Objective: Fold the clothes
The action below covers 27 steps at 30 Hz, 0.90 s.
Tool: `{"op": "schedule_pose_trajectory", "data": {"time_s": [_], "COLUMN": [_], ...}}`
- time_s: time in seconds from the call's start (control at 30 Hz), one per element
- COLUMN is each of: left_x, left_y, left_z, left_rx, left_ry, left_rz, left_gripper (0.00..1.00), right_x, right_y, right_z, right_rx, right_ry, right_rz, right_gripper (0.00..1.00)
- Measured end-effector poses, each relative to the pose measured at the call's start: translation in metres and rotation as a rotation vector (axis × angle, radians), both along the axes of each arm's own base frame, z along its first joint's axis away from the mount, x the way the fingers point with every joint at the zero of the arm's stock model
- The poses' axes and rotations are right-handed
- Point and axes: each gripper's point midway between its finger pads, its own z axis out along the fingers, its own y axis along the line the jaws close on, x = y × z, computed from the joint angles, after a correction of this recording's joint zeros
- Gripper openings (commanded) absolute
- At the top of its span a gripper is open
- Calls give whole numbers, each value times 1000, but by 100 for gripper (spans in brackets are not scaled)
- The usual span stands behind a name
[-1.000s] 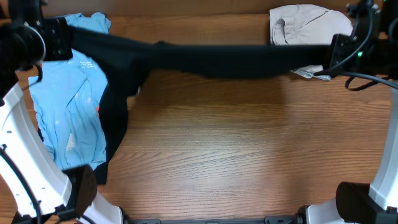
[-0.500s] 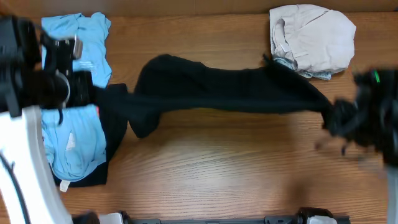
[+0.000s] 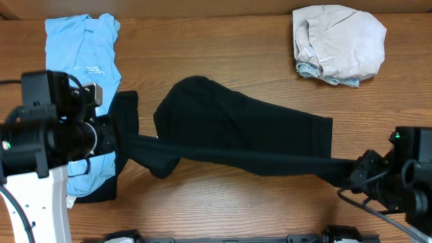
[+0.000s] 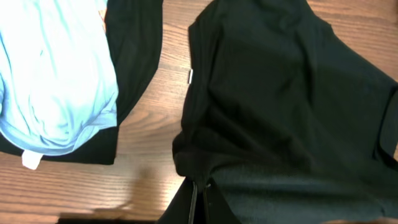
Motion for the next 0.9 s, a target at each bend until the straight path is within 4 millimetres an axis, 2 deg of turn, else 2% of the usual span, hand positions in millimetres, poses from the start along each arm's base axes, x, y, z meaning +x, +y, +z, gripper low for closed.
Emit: {"op": "schedule_pose_trajectory", "data": {"time_s": [0.07, 0.17, 0.3, 0.47, 0.63, 0.77, 0.83, 0.9], "left_x": [5, 25, 53, 80, 106, 112, 114, 118], "left_y": [-2, -5, -13, -35, -64, -79, -83, -83], "left_z": [-5, -18, -45, -80, -120, -153, -163, -165], "left_rx": [1, 0, 0, 2, 9, 13, 15, 14], "left_ry": [-26, -74, -102, -89, -28, 51, 73, 69], "left_rz": [3, 1, -29, -94, -177, -218, -228, -228], "left_gripper": [4, 4, 4, 4, 4, 4, 4, 4], "right_x": [2, 12, 26, 32, 36, 35, 36, 40], "right_y": [-3, -6, -9, -9, -10, -10, -10, -10], "right_z": [-12, -32, -66, -98, -108, -110, -110, -110], "right_rx": [-5, -6, -6, 0, 3, 4, 4, 4], "right_ry": [37, 92, 199, 316, 365, 384, 381, 366], "right_rz": [-23, -43, -54, -57, -56, -57, -57, -56], "right_gripper": [4, 4, 4, 4, 4, 4, 4, 4]}}
